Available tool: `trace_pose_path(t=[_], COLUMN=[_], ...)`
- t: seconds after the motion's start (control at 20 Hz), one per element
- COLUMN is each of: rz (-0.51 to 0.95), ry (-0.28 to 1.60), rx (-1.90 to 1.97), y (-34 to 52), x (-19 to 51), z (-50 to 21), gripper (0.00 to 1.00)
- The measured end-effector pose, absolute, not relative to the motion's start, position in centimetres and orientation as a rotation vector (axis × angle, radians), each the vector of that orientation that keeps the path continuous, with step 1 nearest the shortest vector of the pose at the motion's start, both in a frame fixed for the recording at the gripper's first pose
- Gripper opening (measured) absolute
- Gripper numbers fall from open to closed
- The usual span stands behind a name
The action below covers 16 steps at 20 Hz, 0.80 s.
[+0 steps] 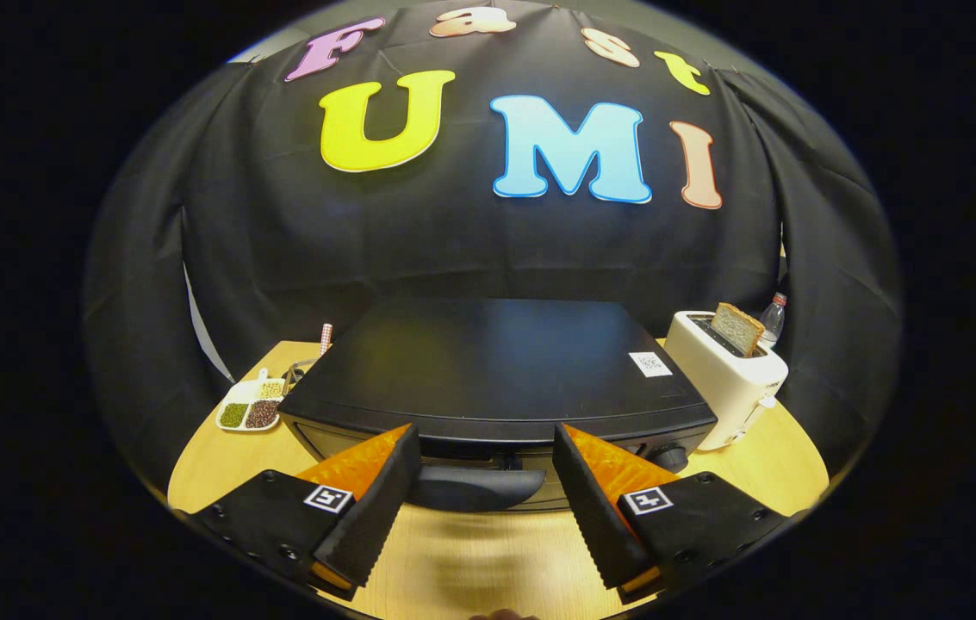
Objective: Open the toaster oven, put the food inside, and close the toaster oven door.
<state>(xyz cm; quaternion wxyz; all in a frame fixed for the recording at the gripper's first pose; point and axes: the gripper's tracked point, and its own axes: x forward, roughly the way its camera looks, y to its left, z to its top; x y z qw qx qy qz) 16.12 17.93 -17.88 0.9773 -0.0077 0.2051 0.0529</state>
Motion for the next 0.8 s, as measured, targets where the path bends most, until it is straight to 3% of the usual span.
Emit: trace_pose_path(t=[0.8], rz=[0.118], ry=[0.517], rx=[-0.038], y=[19.0], x=[14.3], z=[-20.0], gripper=[0.99])
